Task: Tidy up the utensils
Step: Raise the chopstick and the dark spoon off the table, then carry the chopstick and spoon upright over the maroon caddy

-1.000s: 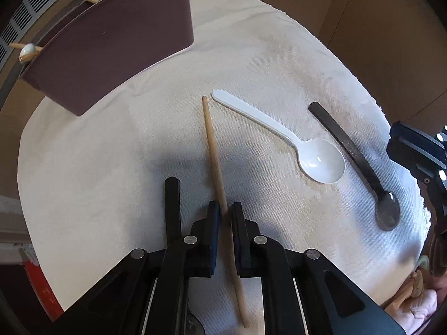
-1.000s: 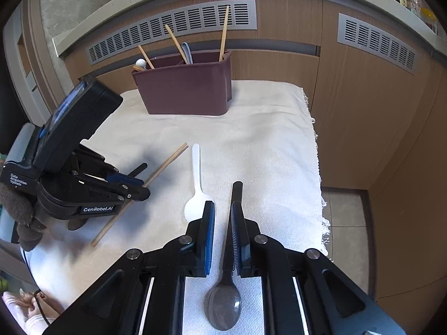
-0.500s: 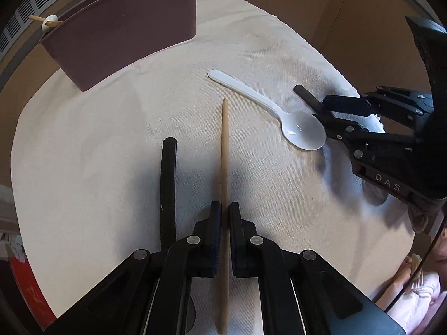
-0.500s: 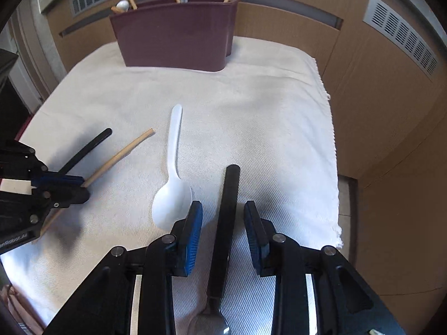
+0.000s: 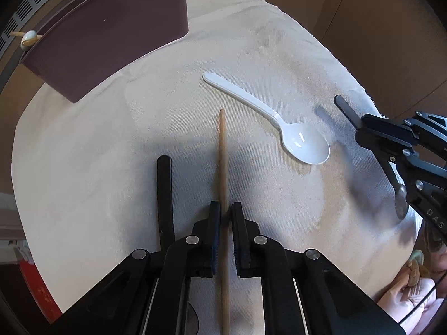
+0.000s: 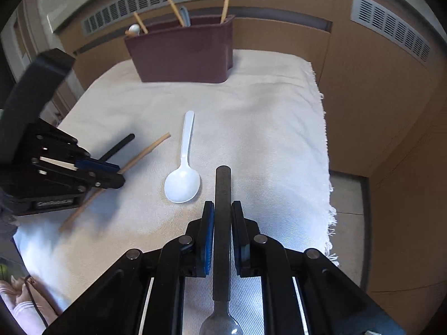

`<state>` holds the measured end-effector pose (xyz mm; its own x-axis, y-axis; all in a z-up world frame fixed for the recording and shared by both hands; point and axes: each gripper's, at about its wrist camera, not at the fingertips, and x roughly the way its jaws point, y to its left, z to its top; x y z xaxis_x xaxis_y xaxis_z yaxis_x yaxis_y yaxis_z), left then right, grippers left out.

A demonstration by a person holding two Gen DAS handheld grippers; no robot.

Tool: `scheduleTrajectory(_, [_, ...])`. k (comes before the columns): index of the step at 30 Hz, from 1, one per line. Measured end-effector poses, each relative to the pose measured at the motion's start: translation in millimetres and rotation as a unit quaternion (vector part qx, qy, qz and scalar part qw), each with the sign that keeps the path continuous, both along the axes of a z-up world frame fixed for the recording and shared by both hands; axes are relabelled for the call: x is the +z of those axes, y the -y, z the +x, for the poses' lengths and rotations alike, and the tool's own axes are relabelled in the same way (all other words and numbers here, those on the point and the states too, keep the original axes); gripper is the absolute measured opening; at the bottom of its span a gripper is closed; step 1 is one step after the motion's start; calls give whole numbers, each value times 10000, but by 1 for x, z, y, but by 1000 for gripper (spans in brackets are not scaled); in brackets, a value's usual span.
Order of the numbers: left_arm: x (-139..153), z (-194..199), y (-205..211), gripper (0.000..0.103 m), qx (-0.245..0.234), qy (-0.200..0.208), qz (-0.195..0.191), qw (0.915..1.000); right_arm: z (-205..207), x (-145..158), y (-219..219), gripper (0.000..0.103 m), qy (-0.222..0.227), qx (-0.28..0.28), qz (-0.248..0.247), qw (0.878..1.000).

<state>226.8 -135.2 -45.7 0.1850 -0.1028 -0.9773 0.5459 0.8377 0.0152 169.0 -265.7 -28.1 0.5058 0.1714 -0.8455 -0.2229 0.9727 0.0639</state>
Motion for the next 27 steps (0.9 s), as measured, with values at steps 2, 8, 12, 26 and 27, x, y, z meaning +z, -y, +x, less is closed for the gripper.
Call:
scheduleTrajectory(2, [-1, 5, 10, 9, -70, 14, 143, 9999, -2, 2, 1, 11, 56, -31, 66, 10000])
scheduleTrajectory(8, [-1, -2, 18, 6, 14, 349, 92, 9993, -8, 15, 1, 11, 329, -114, 304, 9989])
scheduleTrajectory(12, [8, -29, -21, 6, 683, 636, -905, 9915, -21, 32, -3, 11, 630, -83, 295, 9975])
scheduleTrajectory(26, [113, -113, -111, 6, 1507, 2676, -2667, 9135, -46, 90, -17, 11, 1616, -60, 445, 9858])
scheduleTrajectory(27, [116, -109, -113, 6, 1518, 2789, -2723, 9083, -46, 98, -19, 11, 1718, -39, 468, 9840])
